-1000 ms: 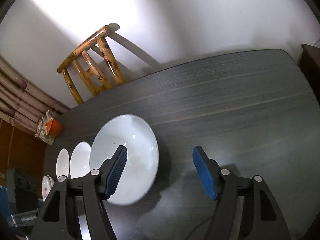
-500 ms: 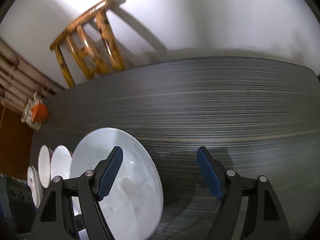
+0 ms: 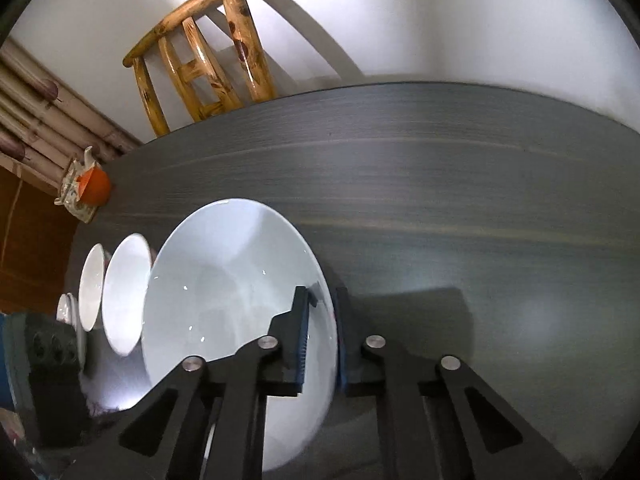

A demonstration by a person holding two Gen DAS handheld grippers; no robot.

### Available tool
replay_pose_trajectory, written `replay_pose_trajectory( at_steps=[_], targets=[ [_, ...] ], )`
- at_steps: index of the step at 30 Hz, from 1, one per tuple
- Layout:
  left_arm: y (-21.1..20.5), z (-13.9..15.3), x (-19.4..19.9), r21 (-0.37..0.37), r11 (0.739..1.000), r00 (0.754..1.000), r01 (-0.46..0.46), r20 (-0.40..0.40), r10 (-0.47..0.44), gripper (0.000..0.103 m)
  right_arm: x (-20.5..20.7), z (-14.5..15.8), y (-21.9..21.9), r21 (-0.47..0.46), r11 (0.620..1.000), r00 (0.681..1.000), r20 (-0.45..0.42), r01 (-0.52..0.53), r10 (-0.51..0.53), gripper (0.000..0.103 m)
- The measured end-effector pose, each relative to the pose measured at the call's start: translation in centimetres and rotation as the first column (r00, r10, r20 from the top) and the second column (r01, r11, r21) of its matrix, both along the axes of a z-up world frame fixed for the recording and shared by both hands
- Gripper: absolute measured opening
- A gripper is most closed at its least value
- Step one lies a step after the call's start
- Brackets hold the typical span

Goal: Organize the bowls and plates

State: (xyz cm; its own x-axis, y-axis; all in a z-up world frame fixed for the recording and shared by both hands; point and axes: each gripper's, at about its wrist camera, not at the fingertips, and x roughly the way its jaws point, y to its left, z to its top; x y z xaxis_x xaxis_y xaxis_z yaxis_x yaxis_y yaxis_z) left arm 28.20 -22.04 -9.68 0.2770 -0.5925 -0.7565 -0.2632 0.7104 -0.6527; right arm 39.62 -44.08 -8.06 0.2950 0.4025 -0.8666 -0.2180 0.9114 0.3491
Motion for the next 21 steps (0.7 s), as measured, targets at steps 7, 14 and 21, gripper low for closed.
replay_pose_trajectory(
  at_steps=[7,14,21],
  targets=[
    [1.9,1.0,-6.4,0.064,0.994,0.995,0.094,0.025,-0.095,0.022,-8.0,0.2,-1.5,0.088,0.993,0.997,-0.007,0.075,-0.075,0.011],
    [9.2,2.8,-13.3,0.184,0.976,0.989,0.119,0.067,-0.133,0.022,-16.3,-0.4,2.0,0.175,0.981,0.996,-0.031,0.084,-0.079,0.013],
    [16.7,3.5,-19.2,0.260,0.962,0.989,0.088,0.096,-0.117,0.022,-21.1,-1.4,9.5,0.259,0.965,0.998,-0.054,0.040,-0.027,0.014]
  ],
)
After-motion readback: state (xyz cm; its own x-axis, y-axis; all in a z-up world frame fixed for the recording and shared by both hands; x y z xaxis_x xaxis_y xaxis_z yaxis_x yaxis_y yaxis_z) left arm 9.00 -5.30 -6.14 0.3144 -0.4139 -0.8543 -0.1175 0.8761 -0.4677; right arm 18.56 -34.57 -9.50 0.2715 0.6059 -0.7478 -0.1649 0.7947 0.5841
